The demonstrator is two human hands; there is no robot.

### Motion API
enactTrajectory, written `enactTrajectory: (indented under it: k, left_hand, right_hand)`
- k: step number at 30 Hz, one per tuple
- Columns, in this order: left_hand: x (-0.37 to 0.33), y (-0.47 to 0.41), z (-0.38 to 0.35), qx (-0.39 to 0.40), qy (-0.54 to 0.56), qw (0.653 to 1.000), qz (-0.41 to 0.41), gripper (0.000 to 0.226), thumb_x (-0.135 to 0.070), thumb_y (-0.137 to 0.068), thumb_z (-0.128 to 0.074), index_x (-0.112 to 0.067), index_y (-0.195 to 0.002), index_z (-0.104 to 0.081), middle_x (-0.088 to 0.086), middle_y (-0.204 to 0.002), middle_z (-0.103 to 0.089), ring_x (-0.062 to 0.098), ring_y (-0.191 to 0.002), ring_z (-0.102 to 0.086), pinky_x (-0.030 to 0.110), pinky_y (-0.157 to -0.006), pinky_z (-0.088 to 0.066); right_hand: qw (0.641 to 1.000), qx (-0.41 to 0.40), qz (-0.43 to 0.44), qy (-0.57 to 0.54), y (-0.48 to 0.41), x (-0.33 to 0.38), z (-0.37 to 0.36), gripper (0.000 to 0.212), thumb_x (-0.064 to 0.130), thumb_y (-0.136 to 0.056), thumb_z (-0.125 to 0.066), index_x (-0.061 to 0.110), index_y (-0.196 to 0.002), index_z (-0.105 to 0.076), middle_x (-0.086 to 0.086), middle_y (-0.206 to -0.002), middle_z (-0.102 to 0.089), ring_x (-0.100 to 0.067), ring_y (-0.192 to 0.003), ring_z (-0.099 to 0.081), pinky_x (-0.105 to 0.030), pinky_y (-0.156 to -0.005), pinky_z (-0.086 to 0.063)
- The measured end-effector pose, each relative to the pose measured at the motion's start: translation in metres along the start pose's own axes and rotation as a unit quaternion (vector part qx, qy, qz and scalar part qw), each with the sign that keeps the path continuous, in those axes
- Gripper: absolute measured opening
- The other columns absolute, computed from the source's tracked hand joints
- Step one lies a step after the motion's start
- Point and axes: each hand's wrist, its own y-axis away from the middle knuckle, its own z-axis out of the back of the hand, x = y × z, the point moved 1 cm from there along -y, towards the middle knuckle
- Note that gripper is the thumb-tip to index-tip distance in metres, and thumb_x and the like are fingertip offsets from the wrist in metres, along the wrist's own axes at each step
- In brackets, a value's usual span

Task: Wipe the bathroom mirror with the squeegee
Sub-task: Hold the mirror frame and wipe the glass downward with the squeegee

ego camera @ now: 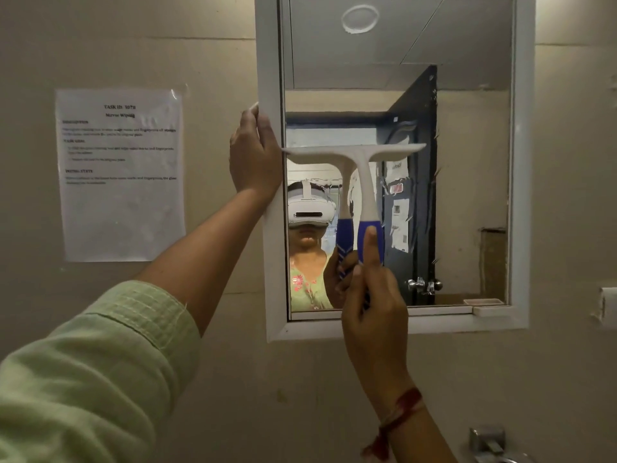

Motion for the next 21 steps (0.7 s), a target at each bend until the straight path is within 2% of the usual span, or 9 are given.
enactTrajectory:
  k: [3,5,8,14,16,18,21]
  left_hand:
    - [0.001,0.000,0.000,-0.001,0.006,1.000,0.007,0.039,-0.027,-0.101,-0.030,-0.008,-0.130,-0.048,0.012,-0.117,-0.063,0.025,-0.111,-0.056,0.038,-0.097,-0.045]
    - [0.001,0.000,0.000,-0.002,0.003,1.000,0.006,0.039,-0.027,-0.102,-0.030,-0.008,-0.132,-0.046,0.010,-0.123,-0.061,0.022,-0.116,-0.055,0.031,-0.100,-0.043]
    - [0.000,0.001,0.000,-0.003,0.000,1.000,0.002,0.040,-0.027,-0.102,-0.030,-0.009,-0.133,-0.045,0.008,-0.127,-0.059,0.019,-0.119,-0.053,0.022,-0.096,-0.039]
    - [0.000,0.000,0.000,-0.001,0.000,1.000,0.014,0.040,-0.029,-0.102,-0.029,-0.010,-0.132,-0.046,0.010,-0.123,-0.061,0.023,-0.115,-0.055,0.038,-0.099,-0.045]
    - [0.001,0.000,0.000,-0.001,-0.001,1.000,0.013,0.040,-0.029,-0.102,-0.029,-0.010,-0.132,-0.046,0.011,-0.122,-0.061,0.024,-0.114,-0.056,0.038,-0.099,-0.045]
    - [0.000,0.001,0.000,0.002,-0.002,1.000,0.012,0.040,-0.029,-0.102,-0.029,-0.009,-0.133,-0.046,0.011,-0.123,-0.061,0.023,-0.115,-0.056,0.036,-0.100,-0.045]
    - [0.000,0.000,0.000,0.007,-0.001,1.000,0.011,0.040,-0.029,-0.102,-0.028,-0.009,-0.133,-0.046,0.010,-0.123,-0.061,0.022,-0.114,-0.056,0.036,-0.099,-0.045]
  right_hand:
    - [1.000,0.009,-0.009,-0.001,0.014,-0.001,0.001,0.052,0.030,-0.095,-0.032,0.031,-0.144,-0.013,-0.005,-0.092,-0.055,-0.006,-0.065,-0.051,-0.019,-0.058,-0.052]
    - [1.000,0.020,-0.016,-0.002,0.037,-0.001,0.002,0.053,0.030,-0.095,-0.033,0.030,-0.144,-0.014,-0.006,-0.091,-0.056,-0.001,-0.063,-0.046,-0.014,-0.057,-0.048]
    - [0.999,0.023,-0.026,-0.011,0.052,0.001,0.003,0.053,0.029,-0.094,-0.034,0.029,-0.144,-0.017,-0.006,-0.087,-0.055,0.002,-0.061,-0.043,-0.007,-0.057,-0.043]
    - [1.000,-0.006,-0.022,-0.018,0.012,0.003,-0.002,0.050,0.028,-0.095,-0.034,0.022,-0.143,-0.022,-0.007,-0.090,-0.056,-0.008,-0.066,-0.052,-0.020,-0.057,-0.053]
    - [1.000,0.000,-0.022,-0.013,0.019,0.000,-0.002,0.050,0.028,-0.095,-0.034,0.022,-0.144,-0.022,-0.009,-0.090,-0.057,-0.004,-0.066,-0.049,-0.018,-0.059,-0.052]
    - [1.000,0.014,-0.024,-0.010,0.040,-0.002,-0.002,0.052,0.028,-0.095,-0.034,0.025,-0.144,-0.019,-0.010,-0.089,-0.057,0.001,-0.065,-0.046,-0.010,-0.061,-0.047]
    - [0.999,0.025,-0.038,-0.015,0.061,-0.001,-0.001,0.053,0.029,-0.093,-0.035,0.030,-0.143,-0.015,-0.008,-0.083,-0.055,0.004,-0.058,-0.041,-0.004,-0.056,-0.040]
